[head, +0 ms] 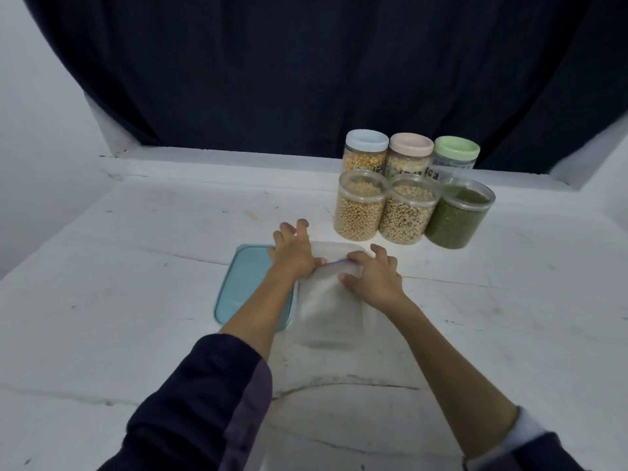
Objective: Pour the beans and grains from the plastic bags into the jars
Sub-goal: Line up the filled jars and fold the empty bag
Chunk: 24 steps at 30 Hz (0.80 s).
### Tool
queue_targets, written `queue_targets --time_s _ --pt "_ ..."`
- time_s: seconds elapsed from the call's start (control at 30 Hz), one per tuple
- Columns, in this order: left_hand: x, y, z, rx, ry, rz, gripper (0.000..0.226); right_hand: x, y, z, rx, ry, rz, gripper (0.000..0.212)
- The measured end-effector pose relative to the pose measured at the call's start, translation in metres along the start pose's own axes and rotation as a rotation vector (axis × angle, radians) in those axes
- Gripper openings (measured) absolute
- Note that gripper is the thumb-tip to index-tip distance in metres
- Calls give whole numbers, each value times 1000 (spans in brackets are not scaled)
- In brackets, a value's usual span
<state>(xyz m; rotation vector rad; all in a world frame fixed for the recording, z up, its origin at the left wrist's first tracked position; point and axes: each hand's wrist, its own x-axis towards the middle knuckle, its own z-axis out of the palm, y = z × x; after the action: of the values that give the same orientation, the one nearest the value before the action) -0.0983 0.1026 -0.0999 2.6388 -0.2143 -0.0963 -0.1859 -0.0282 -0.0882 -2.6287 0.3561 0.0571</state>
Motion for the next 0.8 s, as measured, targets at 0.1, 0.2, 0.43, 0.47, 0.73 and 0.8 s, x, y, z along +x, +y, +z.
queue_targets --time_s 0.1,0.2,0.43,0.47,0.73,0.8 --pt "5 -2 2 6 -25 -28 77 4 -3 4 -25 -70 4 52" --pt "6 -6 -5 -208 -11 -15 66 7 -6 8 -58 -73 5 50" --pt "-7 -81 -25 19 303 -383 32 17 -11 8 -100 -99 -46 47" --pt "-11 -89 -26 48 300 -427 31 18 -13 8 -100 -105 -58 46" --pt "-14 -104 -45 -19 183 -466 31 25 -21 13 -113 -106 -99 45" --pt "-10 -102 -64 -37 103 -399 29 26 -20 14 -112 -103 -105 45"
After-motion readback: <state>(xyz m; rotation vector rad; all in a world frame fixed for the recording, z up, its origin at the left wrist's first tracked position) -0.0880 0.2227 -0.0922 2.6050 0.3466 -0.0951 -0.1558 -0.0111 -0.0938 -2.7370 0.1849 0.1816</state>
